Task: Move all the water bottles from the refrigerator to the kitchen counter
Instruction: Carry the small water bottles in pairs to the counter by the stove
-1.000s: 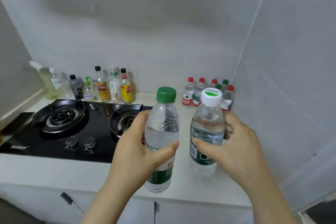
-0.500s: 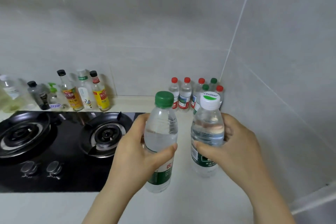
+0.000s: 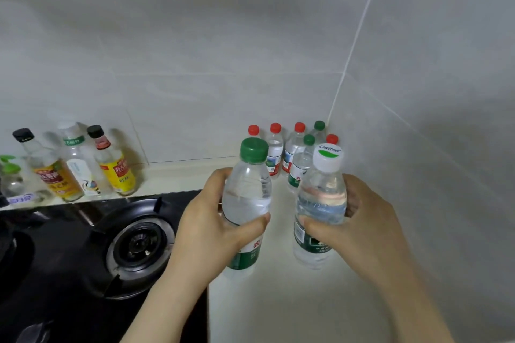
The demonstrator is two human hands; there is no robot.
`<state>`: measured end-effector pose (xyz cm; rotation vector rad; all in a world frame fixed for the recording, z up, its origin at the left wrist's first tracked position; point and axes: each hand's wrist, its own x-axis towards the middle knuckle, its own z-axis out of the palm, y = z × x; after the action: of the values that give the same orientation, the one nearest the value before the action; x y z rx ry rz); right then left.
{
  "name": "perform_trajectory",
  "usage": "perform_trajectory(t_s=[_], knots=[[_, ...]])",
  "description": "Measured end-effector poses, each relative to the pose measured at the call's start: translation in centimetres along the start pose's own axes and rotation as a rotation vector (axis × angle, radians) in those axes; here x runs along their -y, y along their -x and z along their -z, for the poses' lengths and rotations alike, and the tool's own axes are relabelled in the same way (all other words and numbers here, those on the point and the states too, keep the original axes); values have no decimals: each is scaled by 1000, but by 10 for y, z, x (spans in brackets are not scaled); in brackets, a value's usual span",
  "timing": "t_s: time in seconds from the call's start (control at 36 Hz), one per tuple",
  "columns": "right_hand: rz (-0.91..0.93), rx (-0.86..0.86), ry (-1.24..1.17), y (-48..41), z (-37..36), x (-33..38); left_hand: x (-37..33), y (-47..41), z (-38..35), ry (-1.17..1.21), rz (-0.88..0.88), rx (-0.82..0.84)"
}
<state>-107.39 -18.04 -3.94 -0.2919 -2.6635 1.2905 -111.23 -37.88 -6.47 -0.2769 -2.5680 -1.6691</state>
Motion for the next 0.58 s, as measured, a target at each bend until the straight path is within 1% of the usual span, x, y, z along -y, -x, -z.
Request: perform_trajectory(t_s=[0.17, 0.58], knots=[[-28, 8, 13, -23, -5, -6, 10, -23, -7, 12, 34, 14], [-67, 62, 7, -93, -5, -39, 39, -84, -48, -94, 123, 10]])
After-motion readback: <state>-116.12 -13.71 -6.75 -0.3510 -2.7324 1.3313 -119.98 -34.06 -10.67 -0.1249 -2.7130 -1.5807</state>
